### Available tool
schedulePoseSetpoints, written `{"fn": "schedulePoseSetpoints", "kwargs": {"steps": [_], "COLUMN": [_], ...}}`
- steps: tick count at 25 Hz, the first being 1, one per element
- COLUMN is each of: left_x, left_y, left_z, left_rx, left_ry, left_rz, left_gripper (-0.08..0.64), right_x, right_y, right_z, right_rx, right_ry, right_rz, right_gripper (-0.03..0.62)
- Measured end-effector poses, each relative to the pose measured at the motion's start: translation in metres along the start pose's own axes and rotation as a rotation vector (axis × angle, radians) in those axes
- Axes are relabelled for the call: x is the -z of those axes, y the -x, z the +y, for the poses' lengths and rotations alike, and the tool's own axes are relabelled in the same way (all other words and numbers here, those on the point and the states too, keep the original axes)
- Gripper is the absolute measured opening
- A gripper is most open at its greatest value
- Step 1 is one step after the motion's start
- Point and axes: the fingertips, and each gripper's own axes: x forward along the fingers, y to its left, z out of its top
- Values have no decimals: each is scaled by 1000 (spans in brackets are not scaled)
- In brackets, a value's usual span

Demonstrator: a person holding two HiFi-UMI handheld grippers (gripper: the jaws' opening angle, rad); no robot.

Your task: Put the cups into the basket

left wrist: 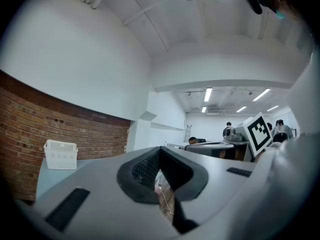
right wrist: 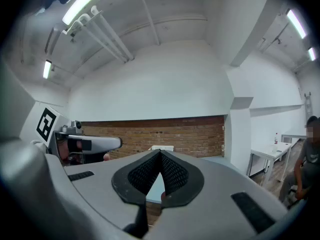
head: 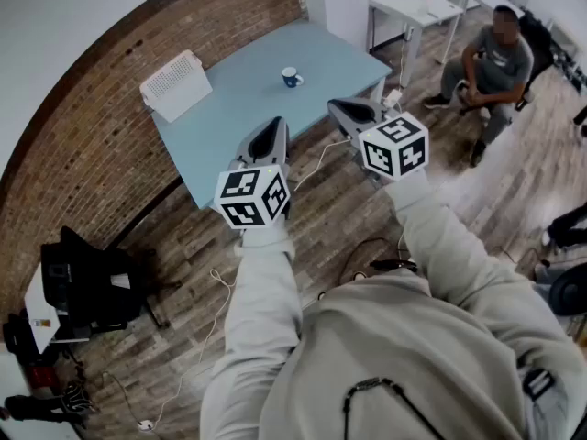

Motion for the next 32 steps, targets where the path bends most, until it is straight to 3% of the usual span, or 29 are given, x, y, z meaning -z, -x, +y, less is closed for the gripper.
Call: {"fn": "schedulePoseSetpoints", "kwargs": {"steps": [19, 32], "left_x": [-2, 5], "left_y": [-5, -29], "left_z": [-21, -14], "left_rx": [72, 27], "left_ry": [5, 74], "left_rz": [3, -45], "left_gripper": [-5, -5], "right_x": [-8, 6], "right_y": [8, 13], "right_z": [-10, -37], "right_rx": [-20, -42], "right_ry": [-33, -19], "right_rz": [-31, -28], "right_gripper": [9, 9]}}
